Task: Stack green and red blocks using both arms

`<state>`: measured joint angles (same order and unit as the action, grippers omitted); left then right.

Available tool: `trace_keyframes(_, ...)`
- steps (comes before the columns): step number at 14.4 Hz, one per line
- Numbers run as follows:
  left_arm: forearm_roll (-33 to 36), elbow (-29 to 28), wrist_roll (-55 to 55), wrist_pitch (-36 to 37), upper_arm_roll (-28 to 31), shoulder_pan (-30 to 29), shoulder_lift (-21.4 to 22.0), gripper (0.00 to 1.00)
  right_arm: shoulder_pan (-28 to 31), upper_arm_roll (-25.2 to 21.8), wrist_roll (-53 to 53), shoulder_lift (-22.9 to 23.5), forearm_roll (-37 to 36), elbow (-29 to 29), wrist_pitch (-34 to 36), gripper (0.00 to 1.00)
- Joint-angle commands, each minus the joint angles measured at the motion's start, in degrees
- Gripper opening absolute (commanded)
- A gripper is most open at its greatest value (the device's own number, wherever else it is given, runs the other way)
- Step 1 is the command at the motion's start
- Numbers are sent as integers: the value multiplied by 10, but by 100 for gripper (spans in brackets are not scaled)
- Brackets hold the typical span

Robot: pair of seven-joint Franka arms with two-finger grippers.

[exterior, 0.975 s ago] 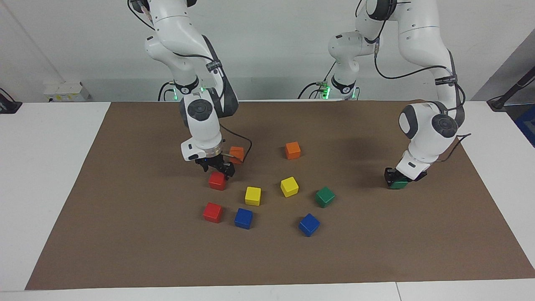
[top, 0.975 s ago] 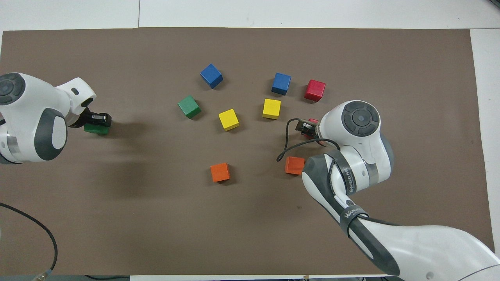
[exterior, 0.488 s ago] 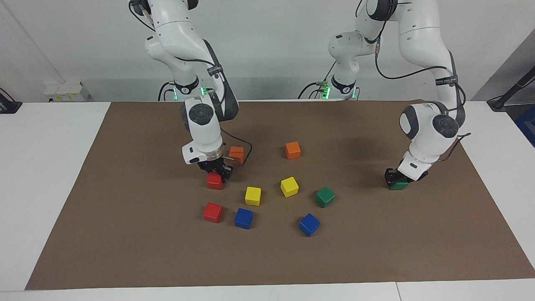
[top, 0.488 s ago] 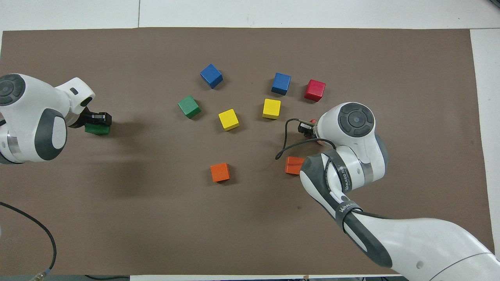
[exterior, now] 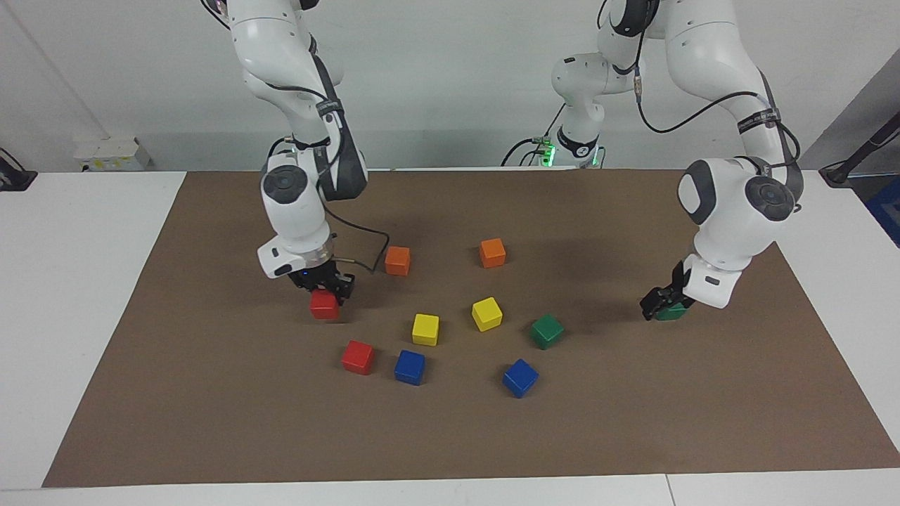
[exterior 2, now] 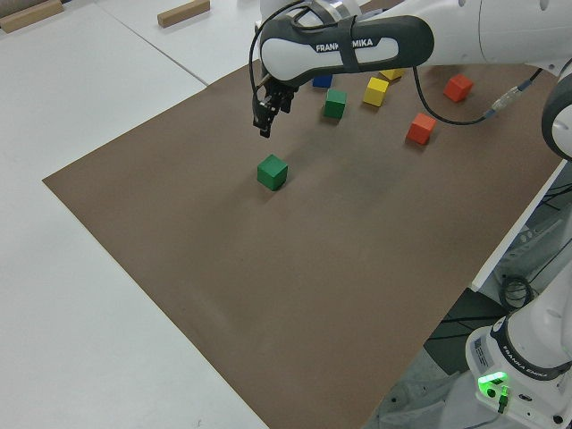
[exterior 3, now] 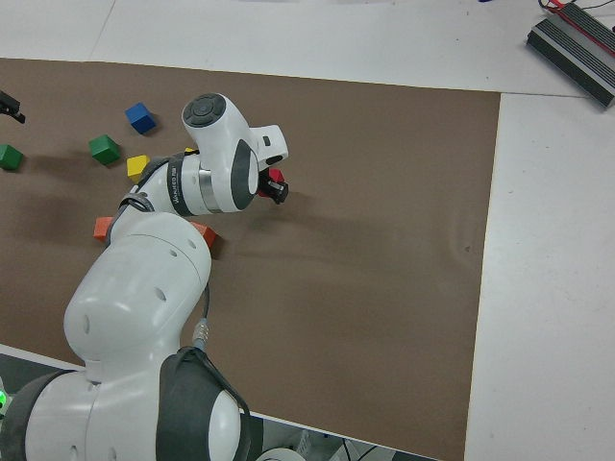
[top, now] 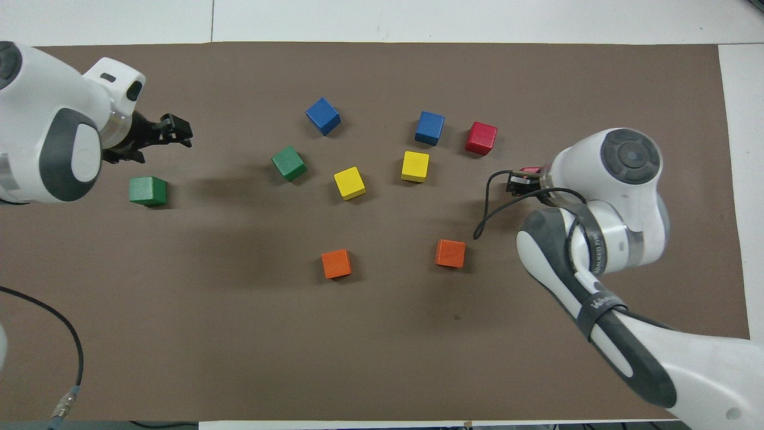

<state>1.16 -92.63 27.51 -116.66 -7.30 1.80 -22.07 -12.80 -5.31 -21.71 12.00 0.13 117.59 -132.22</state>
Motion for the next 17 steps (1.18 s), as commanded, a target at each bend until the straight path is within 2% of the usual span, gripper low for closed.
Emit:
trace_keyframes(1, 4, 112, 212, 20, 15, 90, -93, 100, 68, 6, 115, -12, 6, 17, -1, 0)
trace_keyframes(2, 8, 133, 242, 14, 21, 109, -114, 100, 87, 6, 144, -11, 6, 18, -6, 0)
trace_keyframes(4, 37, 128, 256, 5, 31, 137, -115, 100, 119, 7, 211, 6, 6, 18, -30, 0)
trace_keyframes(7, 49, 61, 292, -66, 31, 147, -98, 100, 140, 6, 251, 41, 6, 7, -48, 0)
trace_keyframes(11, 53, -5, 295, -101, 36, 167, -76, 100, 144, 6, 250, 58, 8, -7, -49, 0)
trace_keyframes(12, 61, -25, 306, -109, 37, 180, -74, 100, 145, 6, 250, 58, 8, -7, -49, 28)
trace_keyframes(13, 73, -38, 329, -126, 43, 191, -71, 100, 146, 6, 250, 58, 8, -7, -49, 99)
trace_keyframes(17, 77, -76, 352, -173, 47, 193, -63, 100, 140, 6, 249, 57, 8, -29, -32, 100)
